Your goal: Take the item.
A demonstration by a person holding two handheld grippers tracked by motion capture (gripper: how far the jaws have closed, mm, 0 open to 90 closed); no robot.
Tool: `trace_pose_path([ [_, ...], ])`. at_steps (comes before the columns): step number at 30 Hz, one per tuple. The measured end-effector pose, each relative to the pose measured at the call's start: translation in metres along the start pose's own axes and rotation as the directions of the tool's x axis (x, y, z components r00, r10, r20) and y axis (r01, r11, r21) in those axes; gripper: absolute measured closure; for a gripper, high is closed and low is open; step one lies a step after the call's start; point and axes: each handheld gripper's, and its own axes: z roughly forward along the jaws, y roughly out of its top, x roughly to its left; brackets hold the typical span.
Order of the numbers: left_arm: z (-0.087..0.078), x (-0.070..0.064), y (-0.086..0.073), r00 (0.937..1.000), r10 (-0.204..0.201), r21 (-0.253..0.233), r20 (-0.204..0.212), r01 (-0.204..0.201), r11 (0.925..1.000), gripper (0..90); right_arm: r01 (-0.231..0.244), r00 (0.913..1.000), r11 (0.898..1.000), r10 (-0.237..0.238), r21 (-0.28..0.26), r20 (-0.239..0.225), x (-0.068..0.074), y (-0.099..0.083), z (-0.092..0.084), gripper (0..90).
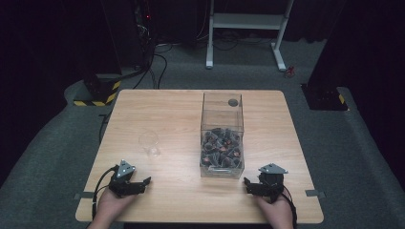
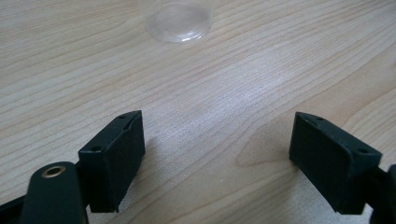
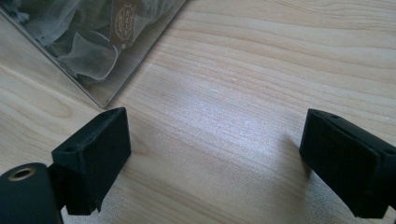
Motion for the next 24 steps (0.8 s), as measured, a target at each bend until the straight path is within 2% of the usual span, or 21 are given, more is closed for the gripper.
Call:
trace_pose_path([
  [24, -0.0007, 0.0010, 0.0008, 1.0000, -0.005, 0.002, -0.006, 0.005, 1.0000, 21.2, 0.005, 1.0000, 1.000, -0.005, 0.000, 0.001, -0.0019, 0.0002, 0.0000, 8.8],
])
